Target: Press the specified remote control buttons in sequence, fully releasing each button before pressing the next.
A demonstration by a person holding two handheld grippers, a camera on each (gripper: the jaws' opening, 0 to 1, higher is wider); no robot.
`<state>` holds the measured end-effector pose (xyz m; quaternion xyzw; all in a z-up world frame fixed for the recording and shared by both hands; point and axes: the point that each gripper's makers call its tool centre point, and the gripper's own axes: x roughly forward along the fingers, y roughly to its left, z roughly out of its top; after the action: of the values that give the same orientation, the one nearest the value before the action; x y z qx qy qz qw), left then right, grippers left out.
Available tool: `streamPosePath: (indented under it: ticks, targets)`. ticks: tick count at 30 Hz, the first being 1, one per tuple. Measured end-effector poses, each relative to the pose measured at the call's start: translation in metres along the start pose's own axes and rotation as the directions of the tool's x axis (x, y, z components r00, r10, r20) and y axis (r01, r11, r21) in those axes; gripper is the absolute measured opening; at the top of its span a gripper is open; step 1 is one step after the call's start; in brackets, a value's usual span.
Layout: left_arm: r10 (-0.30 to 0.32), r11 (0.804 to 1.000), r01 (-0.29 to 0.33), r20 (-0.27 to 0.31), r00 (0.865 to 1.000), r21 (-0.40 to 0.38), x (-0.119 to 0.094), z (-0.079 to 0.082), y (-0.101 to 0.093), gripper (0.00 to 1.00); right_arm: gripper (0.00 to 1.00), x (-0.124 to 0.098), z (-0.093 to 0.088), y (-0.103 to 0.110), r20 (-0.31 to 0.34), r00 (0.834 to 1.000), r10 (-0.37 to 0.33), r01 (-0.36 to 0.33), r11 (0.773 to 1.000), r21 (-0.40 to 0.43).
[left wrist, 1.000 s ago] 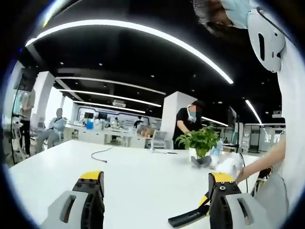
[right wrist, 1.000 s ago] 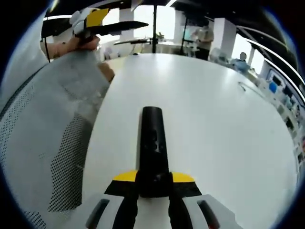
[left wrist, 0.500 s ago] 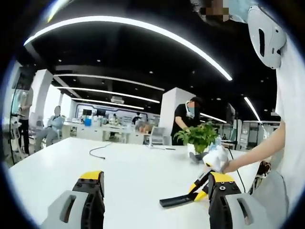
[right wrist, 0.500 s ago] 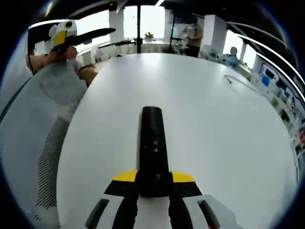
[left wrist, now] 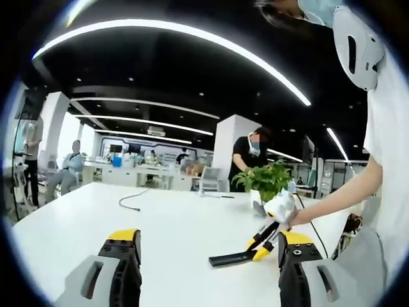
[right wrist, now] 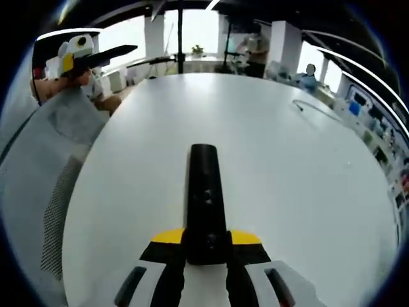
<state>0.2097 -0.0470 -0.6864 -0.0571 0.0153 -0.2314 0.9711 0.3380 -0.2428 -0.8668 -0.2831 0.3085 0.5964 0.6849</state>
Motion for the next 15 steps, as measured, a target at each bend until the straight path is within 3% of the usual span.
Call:
streamPosePath:
  ticks: [15]
  targets:
    - [0.003, 1.0, -0.003, -0.017, 1.0, -0.002, -0.003, -0.003, 0.002, 0.9, 0.21, 0.0, -0.002, -0.038, -0.031, 1.0, -0.001, 0.001, 1.0, -0.009]
